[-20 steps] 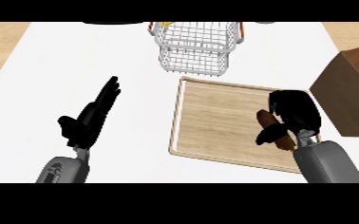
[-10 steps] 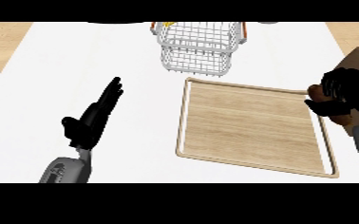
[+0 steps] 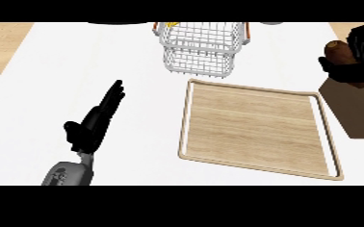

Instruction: Pick the sweet potato from the tray and place it in the tiered basket

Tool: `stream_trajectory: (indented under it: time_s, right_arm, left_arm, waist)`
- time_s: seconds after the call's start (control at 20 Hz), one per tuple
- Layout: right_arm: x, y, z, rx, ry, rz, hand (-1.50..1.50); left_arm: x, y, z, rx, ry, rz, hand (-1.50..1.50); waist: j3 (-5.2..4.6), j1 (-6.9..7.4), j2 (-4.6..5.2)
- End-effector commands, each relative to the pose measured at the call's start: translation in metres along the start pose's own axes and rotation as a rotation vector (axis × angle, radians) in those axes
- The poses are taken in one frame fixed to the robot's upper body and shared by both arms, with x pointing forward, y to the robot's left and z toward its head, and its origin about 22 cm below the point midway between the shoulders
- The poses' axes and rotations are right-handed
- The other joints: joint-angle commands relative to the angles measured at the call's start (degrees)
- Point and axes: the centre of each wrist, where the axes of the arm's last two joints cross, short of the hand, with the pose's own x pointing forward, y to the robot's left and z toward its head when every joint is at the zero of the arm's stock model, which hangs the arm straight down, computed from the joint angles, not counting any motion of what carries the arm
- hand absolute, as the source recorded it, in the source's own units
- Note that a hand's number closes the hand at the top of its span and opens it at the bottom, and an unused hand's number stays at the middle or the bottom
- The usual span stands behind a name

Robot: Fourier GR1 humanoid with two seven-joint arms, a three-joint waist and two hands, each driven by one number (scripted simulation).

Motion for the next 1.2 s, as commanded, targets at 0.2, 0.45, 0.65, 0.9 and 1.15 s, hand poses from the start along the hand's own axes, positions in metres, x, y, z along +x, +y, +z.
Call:
stream_trajectory:
  time_s: [0.2, 0.45, 0.65, 0.9, 1.15]
  right_arm:
    - [0.114, -0.028, -0.030, -0.031, -0.037, -0.085, 1.50]
    - [0.167, -0.008, -0.056, -0.006, -0.018, -0.089, 1.50]
    - [0.189, 0.005, -0.088, 0.022, 0.011, -0.122, 1.50]
    - [0.212, 0.033, -0.107, 0.083, 0.007, -0.099, 1.50]
    - [0.237, 0.065, -0.116, 0.136, 0.002, -0.090, 1.50]
  left_arm:
    - [0.007, -0.003, 0.008, -0.020, -0.002, -0.001, 0.00]
    - [0.005, -0.011, -0.002, -0.028, 0.005, 0.001, 0.00]
    - [-0.013, -0.003, 0.004, -0.055, 0.000, -0.002, 0.00]
    - [0.007, -0.001, -0.008, -0.040, -0.011, 0.001, 0.00]
    - [-0.001, -0.003, 0.002, -0.025, -0.016, -0.011, 0.00]
  waist:
    - [0.00, 1.29, 0.12]
    - [0.00, 1.29, 0.28]
    - [-0.02, 1.90, 0.64]
    - [-0.01, 2.05, 0.75]
    - [-0.02, 2.02, 0.71]
